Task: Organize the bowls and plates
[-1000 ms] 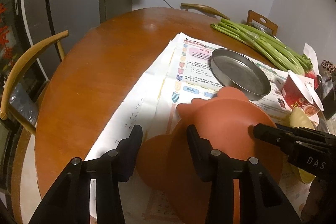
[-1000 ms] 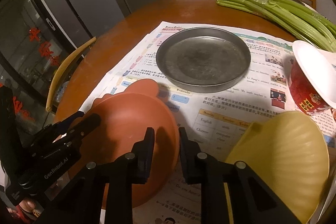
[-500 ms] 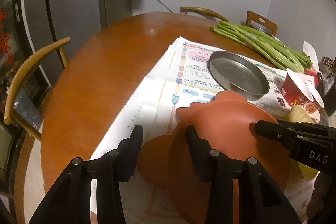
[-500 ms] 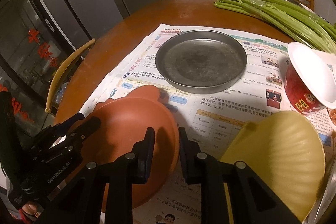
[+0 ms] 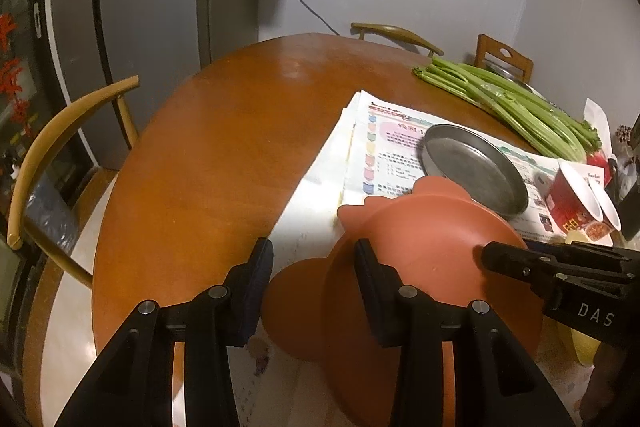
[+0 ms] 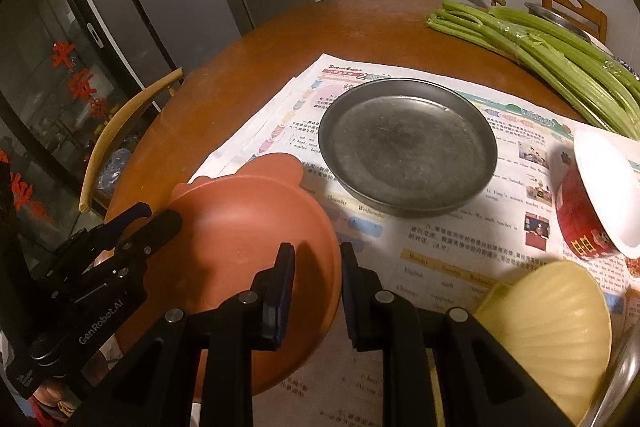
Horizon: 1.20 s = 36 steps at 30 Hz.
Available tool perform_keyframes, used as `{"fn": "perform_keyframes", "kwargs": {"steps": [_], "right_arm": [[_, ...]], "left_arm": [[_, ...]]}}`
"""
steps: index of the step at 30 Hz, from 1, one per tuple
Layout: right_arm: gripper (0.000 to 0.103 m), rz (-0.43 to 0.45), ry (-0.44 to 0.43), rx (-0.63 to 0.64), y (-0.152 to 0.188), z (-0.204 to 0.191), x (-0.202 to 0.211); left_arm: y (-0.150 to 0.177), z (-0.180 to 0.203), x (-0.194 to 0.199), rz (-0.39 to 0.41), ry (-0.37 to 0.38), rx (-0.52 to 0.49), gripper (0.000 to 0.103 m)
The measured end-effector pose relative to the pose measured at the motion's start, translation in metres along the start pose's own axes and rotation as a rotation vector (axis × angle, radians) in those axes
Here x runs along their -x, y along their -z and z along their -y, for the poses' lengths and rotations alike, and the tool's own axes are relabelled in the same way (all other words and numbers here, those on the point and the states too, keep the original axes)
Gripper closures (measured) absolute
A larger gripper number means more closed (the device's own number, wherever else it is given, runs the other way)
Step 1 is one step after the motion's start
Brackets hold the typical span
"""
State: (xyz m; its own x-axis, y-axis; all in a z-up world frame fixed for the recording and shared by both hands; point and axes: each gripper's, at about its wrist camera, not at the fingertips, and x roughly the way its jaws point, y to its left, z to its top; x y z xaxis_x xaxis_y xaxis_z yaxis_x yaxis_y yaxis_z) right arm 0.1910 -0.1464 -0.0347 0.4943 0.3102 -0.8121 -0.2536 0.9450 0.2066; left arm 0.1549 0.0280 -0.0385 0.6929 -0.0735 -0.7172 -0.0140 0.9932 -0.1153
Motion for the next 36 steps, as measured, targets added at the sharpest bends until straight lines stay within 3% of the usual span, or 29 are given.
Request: {"fn": "perform_keyframes", "kwargs": {"steps": [11, 25, 28, 36], "right_arm": [[0.080, -0.046, -0.004, -0.008, -0.012, -0.004, -0.027], [0.080, -0.040, 0.009, 0.004, -0.013, -0.008, -0.028], [0.080, -0.050, -0.004, 0.011, -0.013, -0.009, -0.030], [0.080, -0.048, 0.015, 0.025, -0.012, -0.011, -0.031]], "left_arm": [[-0.012, -0.008, -0.018, -0.020, -0.019, -0.010, 0.059], [-0.010, -0.013, -0.025, -0.054, -0.013, 0.026, 0.056], [-0.008, -0.013, -0.027, -0.063, -0.040, 0.025, 0.045], [-0.008, -0.019, -0.030, -0.068, -0.066, 0.056, 0.029]]}}
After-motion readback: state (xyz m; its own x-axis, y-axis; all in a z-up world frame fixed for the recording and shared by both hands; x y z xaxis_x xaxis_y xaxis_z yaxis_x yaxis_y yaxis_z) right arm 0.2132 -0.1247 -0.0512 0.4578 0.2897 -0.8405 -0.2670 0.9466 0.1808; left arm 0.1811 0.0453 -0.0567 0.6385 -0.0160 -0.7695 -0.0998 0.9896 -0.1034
